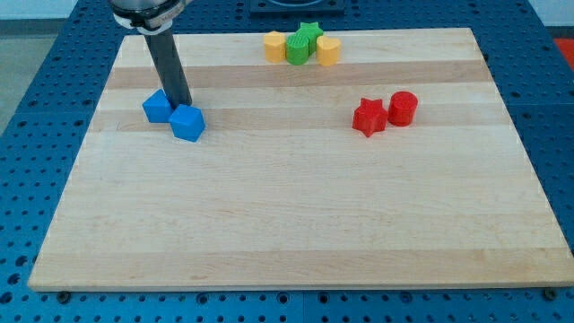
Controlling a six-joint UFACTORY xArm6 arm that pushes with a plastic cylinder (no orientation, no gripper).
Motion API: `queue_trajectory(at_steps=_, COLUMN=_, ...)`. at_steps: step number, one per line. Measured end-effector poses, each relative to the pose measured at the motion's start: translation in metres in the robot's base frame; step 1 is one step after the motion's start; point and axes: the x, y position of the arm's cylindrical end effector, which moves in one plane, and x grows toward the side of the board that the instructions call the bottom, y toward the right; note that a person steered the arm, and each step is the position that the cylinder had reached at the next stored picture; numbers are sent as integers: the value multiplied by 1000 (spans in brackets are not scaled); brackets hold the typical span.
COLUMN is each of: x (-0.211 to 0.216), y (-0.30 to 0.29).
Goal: Place the blue cube towards the bottom left of the board
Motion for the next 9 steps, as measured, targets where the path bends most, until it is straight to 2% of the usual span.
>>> queue_trajectory(at_steps=2, x=22, y=37)
queue_trajectory(at_steps=3, x=52, y=39)
queue_trajectory(at_steps=6, x=86, y=-3)
queue_trajectory(at_steps=9, x=152, y=-29)
